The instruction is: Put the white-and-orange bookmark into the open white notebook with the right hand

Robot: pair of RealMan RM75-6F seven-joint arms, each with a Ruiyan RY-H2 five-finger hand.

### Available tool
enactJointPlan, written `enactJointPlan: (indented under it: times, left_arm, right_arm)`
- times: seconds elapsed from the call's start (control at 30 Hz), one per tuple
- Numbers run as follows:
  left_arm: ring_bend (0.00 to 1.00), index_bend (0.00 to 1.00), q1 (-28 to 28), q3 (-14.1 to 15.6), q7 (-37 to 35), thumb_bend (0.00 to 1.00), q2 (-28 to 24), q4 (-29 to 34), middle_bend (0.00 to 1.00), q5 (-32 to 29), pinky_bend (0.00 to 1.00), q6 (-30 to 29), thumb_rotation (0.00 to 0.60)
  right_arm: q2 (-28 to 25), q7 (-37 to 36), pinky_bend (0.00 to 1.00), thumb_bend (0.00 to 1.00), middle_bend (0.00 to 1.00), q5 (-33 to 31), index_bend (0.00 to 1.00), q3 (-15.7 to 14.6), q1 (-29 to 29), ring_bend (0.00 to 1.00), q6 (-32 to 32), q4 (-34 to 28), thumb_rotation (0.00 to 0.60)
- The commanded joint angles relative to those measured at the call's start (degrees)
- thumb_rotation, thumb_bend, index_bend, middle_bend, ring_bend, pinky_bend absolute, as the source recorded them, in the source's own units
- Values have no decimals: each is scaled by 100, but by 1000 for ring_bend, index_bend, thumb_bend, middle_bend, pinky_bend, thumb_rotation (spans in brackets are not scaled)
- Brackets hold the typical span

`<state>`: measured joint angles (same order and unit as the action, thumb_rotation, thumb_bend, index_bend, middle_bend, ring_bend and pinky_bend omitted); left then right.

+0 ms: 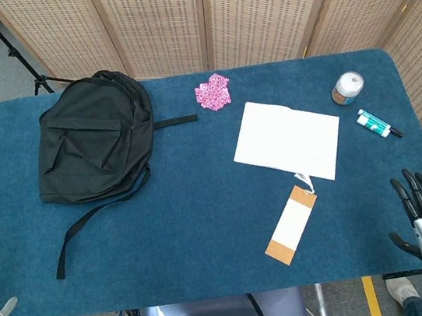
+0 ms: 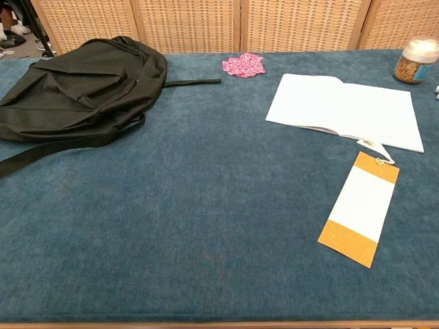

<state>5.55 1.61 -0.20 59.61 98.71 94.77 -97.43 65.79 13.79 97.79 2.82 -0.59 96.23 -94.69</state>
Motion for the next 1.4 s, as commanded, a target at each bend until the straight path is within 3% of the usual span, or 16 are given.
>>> enactJointPlan:
  times: [0.03,0.2,0.4,0.63,0.87,1.4]
  left_arm:
    - [0,0,0,-1,-7,0,-3,0,0,-8,0,3,600]
    - [0,0,11,-12,-20,0,4,-13,0,-25,0,-12,600]
    - [0,0,9,-34,-33,0,24,-40,0,-20,0,-35,600]
    - [0,0,-80,-96,135,0,62,37,0,-184,0,167,600]
    - [0,0,-177,-191,289,0,83,127,0,-471,0,399,600]
    - [0,0,-267,-207,408,0,98,167,0,-604,0,587,600]
  right_arm:
    - [-4,1,0,0,0,-10,0,-11,7,0,-31,3,600]
    - [-54,-23,0,0,0,-24,0,-53,116,0,-290,3,600]
    - [-320,-557,0,0,0,208,3,-134,657,0,-1093,114,600]
    - [-800,-1350,0,18,0,984,89,-249,2050,0,-2753,151,600]
    - [-589,-779,0,53,0,943,190,-179,2928,0,-4105,91,600]
    - [144,142,0,47,0,30,278,82,3543,0,-4978,220,600]
